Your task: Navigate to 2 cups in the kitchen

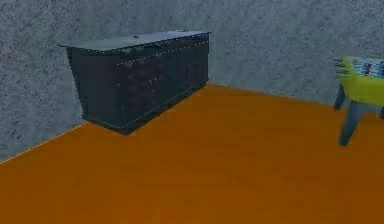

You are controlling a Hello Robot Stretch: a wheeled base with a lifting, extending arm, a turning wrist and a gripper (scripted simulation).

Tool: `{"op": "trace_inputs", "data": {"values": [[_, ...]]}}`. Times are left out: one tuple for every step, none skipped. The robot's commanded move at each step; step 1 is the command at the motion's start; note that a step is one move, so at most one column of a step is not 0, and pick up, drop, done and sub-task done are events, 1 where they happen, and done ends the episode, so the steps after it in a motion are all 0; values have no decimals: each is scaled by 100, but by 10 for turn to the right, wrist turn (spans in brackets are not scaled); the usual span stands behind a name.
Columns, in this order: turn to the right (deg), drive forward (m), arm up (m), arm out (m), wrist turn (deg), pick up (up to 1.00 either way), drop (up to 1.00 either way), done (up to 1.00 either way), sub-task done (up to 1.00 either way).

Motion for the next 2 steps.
{"op": "trace_inputs", "data": {"values": [[-450,0,0,0,0,0,0,0,0],[-450,0,0,0,0,0,0,0,0]]}}
